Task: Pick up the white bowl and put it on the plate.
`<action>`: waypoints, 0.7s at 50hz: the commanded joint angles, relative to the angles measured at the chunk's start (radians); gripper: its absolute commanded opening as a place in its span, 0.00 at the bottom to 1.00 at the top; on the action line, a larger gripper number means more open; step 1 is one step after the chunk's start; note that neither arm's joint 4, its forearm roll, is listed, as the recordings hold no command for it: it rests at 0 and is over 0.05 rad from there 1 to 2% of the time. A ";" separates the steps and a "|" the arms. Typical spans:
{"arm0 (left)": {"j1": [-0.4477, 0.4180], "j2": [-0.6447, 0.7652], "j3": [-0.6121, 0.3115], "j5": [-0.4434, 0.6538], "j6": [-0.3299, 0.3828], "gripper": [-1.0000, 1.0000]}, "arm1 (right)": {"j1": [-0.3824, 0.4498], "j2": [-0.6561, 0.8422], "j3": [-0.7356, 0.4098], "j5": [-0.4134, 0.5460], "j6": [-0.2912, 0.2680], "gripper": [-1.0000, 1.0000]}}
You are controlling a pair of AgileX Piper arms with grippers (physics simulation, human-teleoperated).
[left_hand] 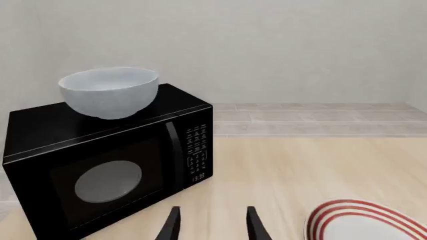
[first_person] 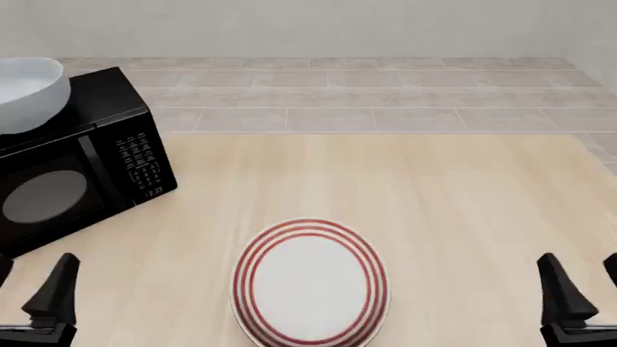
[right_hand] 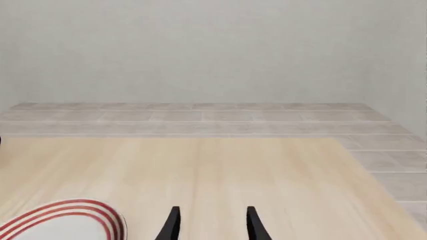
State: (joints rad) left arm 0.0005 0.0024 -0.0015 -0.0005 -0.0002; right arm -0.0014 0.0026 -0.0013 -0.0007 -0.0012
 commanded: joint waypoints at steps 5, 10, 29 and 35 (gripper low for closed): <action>-0.003 0.003 -0.001 0.002 -0.001 1.00 | -0.006 0.001 -0.001 0.000 -0.016 1.00; -0.008 0.000 -0.015 0.017 -0.003 1.00 | -0.003 -0.001 0.000 0.003 -0.011 1.00; -0.004 0.125 -0.288 0.127 -0.027 1.00 | 0.016 -0.002 0.000 0.002 -0.017 1.00; 0.001 0.211 -0.401 0.141 -0.020 1.00 | 0.024 -0.001 -0.002 0.001 -0.020 1.00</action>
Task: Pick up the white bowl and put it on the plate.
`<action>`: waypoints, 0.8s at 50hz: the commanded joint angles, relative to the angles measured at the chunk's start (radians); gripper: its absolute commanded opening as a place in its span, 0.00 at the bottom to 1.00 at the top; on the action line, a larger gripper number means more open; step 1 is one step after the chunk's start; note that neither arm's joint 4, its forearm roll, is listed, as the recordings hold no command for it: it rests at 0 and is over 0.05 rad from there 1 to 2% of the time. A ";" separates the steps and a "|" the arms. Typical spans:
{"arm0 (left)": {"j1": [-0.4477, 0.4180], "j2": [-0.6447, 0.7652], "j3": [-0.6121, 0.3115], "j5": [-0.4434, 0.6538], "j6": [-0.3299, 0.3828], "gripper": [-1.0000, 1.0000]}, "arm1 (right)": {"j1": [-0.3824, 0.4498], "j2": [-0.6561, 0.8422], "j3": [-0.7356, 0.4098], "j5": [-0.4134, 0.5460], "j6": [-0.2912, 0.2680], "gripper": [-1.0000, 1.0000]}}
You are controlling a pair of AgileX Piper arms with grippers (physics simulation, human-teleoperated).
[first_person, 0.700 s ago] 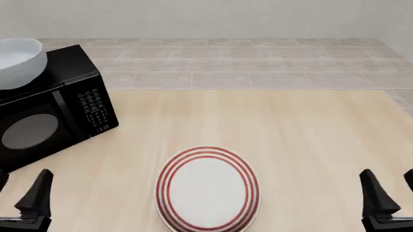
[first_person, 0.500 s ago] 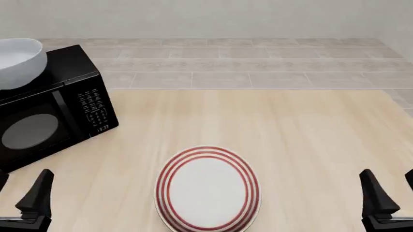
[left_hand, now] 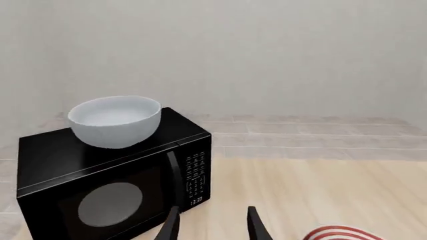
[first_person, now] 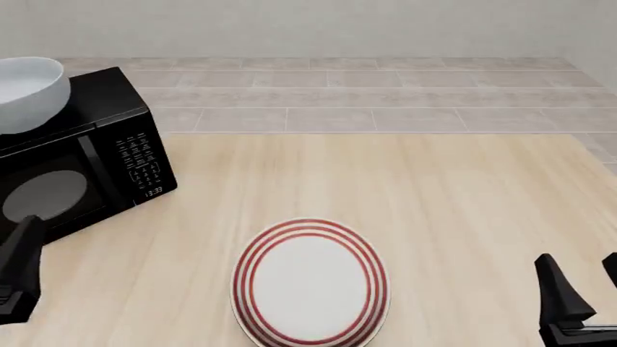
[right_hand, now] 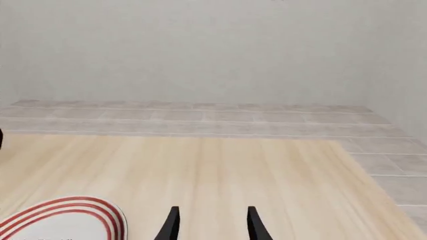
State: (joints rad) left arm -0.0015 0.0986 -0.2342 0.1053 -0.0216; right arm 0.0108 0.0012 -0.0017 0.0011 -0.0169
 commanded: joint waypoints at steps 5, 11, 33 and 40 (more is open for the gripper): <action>0.057 0.219 -0.282 0.044 -0.030 1.00 | 0.020 0.001 0.000 -0.002 -0.009 1.00; 0.145 0.336 -0.439 0.090 -0.059 1.00 | 0.017 0.010 -0.042 0.031 -0.010 1.00; 0.381 0.633 -0.929 0.313 -0.125 1.00 | 0.031 0.006 -0.057 0.041 -0.017 1.00; 0.465 0.762 -1.008 0.331 -0.144 1.00 | 0.041 0.004 -0.015 0.001 -0.013 1.00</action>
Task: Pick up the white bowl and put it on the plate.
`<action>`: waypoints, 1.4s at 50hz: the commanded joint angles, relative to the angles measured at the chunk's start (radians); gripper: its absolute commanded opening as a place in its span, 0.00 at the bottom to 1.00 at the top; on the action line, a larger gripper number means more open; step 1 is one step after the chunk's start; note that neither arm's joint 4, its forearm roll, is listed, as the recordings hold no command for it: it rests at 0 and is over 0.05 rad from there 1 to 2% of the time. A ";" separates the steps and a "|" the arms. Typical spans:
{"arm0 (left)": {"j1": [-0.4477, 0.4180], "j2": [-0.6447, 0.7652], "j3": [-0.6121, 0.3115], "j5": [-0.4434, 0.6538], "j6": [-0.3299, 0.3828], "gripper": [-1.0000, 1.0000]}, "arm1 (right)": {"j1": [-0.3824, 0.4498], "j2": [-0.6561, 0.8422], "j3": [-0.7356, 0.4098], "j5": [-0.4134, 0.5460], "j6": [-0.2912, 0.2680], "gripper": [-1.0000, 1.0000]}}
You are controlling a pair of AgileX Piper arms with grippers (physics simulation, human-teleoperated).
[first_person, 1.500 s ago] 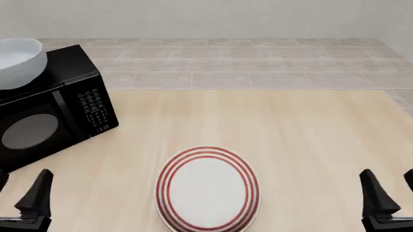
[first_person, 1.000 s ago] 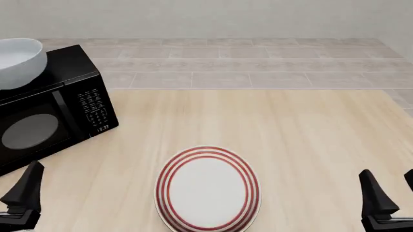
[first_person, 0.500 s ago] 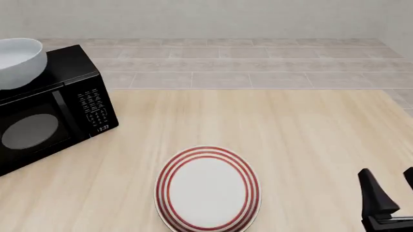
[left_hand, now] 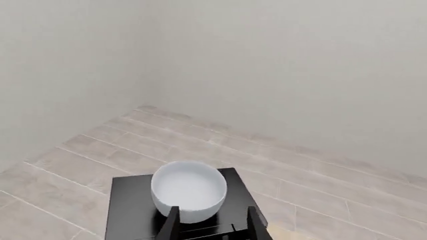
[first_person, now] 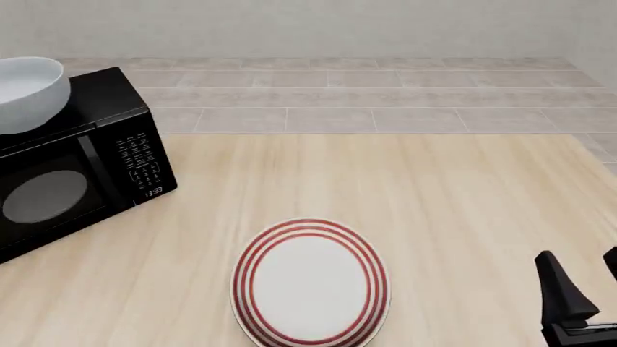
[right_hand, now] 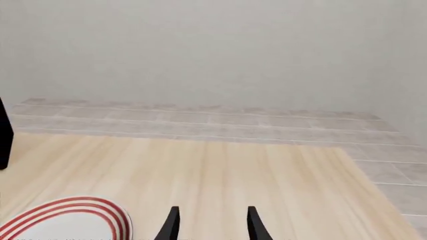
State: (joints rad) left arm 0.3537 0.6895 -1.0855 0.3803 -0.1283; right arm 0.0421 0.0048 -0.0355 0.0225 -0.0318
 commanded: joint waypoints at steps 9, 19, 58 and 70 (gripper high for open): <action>0.150 0.300 -0.232 0.084 -0.053 1.00 | 0.012 0.001 0.023 -0.025 -0.001 1.00; 0.160 0.425 -0.332 0.113 -0.028 1.00 | 0.014 0.001 0.029 -0.030 0.002 1.00; 0.210 0.699 -0.520 0.169 0.029 1.00 | 0.028 0.005 0.035 -0.030 -0.006 1.00; 0.221 0.767 -0.518 0.159 0.029 1.00 | 0.027 0.021 0.035 -0.043 -0.006 1.00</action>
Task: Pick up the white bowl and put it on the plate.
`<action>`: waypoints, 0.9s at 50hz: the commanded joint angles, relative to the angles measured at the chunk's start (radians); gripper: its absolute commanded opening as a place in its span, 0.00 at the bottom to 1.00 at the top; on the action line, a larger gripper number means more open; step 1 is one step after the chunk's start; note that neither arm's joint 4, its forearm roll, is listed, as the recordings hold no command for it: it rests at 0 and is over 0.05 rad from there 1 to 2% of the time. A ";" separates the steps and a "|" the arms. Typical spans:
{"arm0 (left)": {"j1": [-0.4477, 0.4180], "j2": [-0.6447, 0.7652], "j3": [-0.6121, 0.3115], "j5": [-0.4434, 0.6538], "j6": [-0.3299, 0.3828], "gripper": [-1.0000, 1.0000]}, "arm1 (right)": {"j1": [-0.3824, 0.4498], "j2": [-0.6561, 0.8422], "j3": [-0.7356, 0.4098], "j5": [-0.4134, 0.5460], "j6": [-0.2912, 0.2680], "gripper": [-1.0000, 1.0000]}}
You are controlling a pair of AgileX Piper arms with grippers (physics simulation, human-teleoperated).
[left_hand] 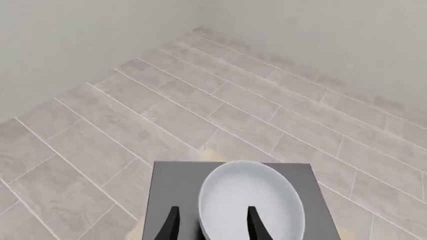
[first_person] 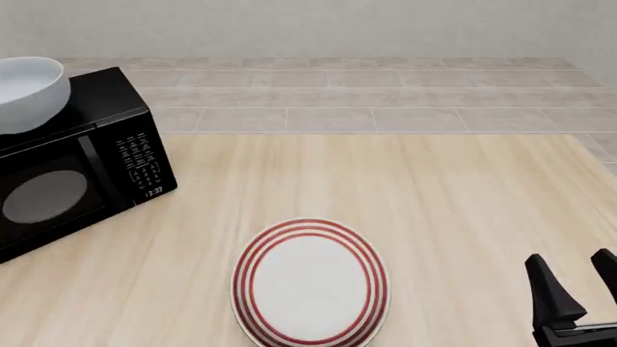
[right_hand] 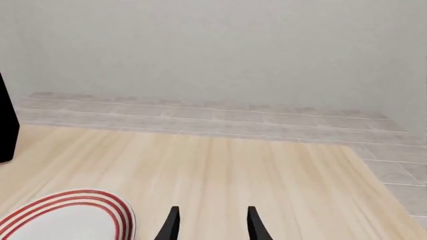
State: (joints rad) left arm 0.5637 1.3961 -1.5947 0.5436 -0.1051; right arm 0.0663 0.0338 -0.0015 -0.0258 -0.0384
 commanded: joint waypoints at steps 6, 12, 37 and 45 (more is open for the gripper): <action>0.016 0.082 -0.003 -0.014 0.016 1.00 | 0.004 0.003 0.001 -0.005 -0.001 1.00; 0.016 0.102 0.008 -0.027 0.021 1.00 | 0.012 0.009 0.001 -0.011 -0.006 1.00; 0.017 0.186 0.006 -0.058 0.023 1.00 | 0.011 0.020 0.001 -0.022 -0.011 1.00; 0.028 0.203 0.010 -0.068 0.025 1.00 | 0.015 0.016 0.001 -0.020 -0.014 1.00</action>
State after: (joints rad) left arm 0.5844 1.5752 -1.5865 0.4862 -0.0814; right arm 0.0784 0.0460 -0.0002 -0.0408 -0.0487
